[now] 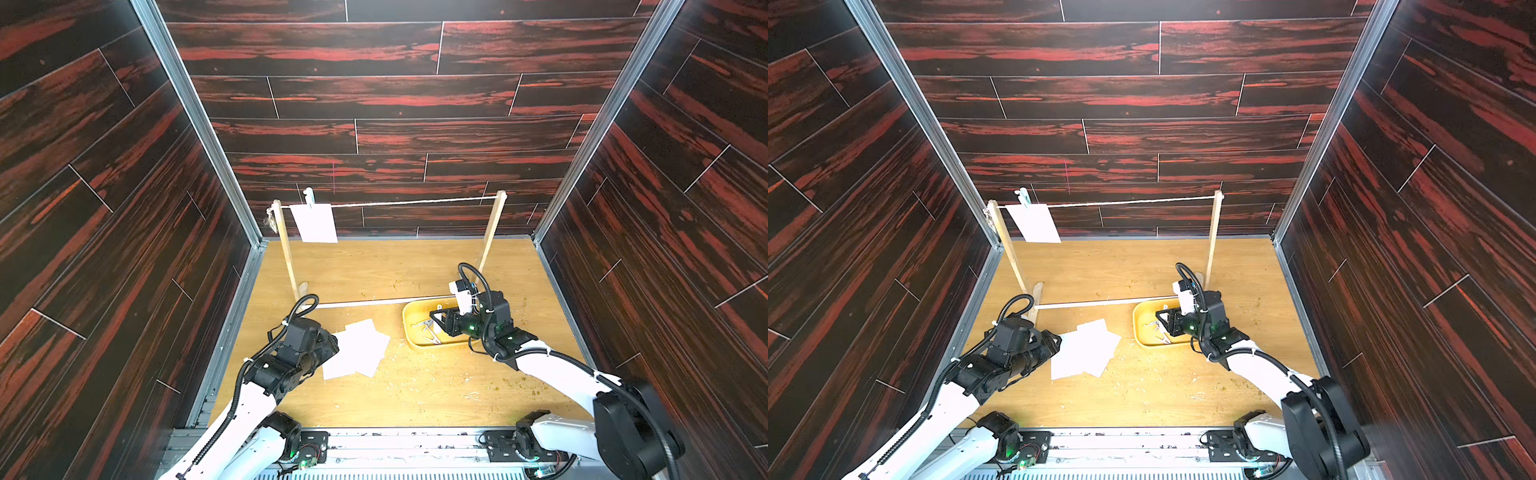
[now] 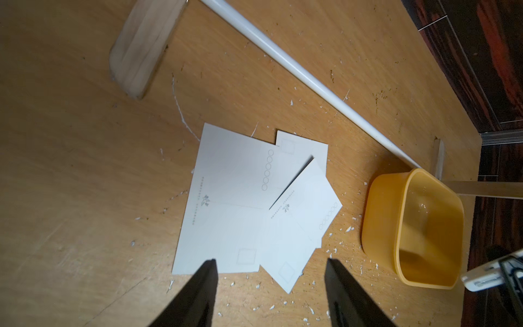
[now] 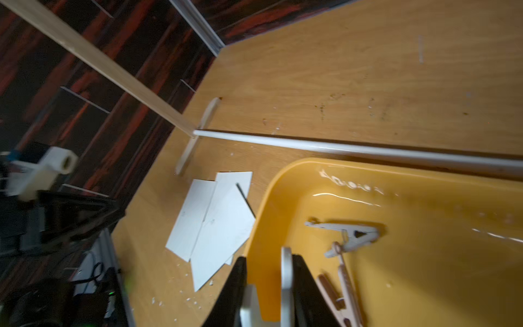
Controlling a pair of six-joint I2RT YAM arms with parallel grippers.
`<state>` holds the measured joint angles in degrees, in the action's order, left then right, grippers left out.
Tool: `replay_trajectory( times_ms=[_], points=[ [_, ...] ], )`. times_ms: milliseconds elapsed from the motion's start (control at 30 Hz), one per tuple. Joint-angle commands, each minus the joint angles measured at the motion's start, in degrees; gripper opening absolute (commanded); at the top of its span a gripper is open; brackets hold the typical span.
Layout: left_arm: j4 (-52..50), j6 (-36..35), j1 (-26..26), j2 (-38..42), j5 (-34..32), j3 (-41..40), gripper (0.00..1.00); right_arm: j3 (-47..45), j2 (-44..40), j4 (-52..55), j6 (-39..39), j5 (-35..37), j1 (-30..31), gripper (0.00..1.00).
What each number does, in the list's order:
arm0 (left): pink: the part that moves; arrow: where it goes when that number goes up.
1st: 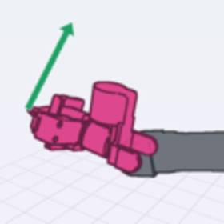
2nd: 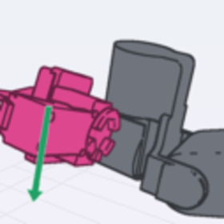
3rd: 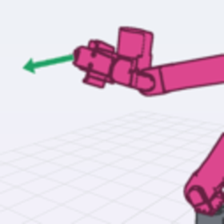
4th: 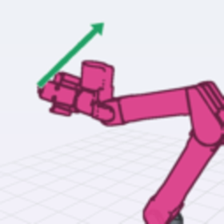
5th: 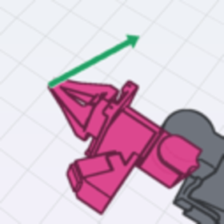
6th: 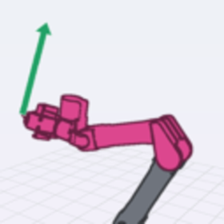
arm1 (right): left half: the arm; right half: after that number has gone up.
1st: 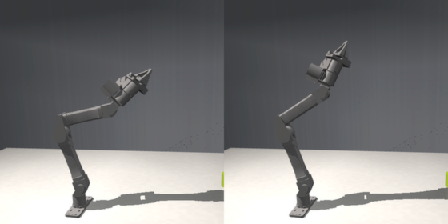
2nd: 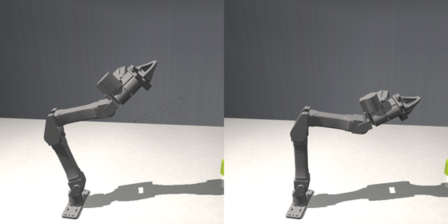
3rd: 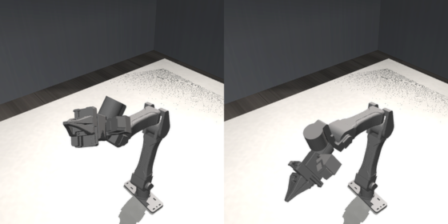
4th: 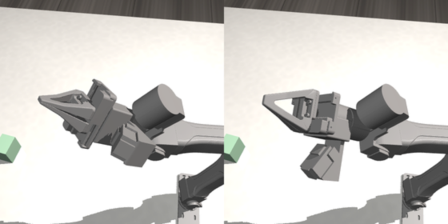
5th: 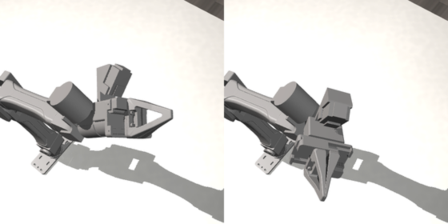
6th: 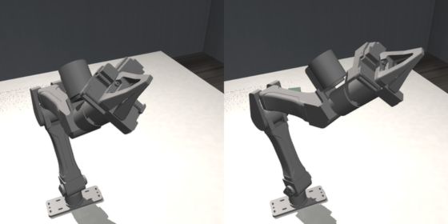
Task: Remove the postcards from the strings
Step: Place the clamp in the storage box.
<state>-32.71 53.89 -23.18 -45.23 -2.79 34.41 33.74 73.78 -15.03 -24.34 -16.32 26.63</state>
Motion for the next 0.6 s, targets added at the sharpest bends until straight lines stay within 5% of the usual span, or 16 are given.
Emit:
replay_trajectory(
  times_ms=[0,167,333,567],
  points=[
    [5.02,-5.25,-0.11,-1.05,-4.08,1.73,0.66,-0.52,3.82,-0.16,0.17,7.10,-0.27,0.30],
    [8.20,-11.36,-0.02,-1.70,-9.85,1.84,0.66,0.95,8.41,0.83,0.44,8.85,-0.26,0.32],
    [9.33,-14.51,0.65,-2.01,-12.61,2.79,0.67,1.63,8.09,1.61,0.16,9.98,-0.28,0.52],
    [11.20,-17.69,3.20,-3.36,-12.85,3.90,0.68,3.26,2.78,6.29,1.61,9.26,-0.27,0.63]
  ],
)
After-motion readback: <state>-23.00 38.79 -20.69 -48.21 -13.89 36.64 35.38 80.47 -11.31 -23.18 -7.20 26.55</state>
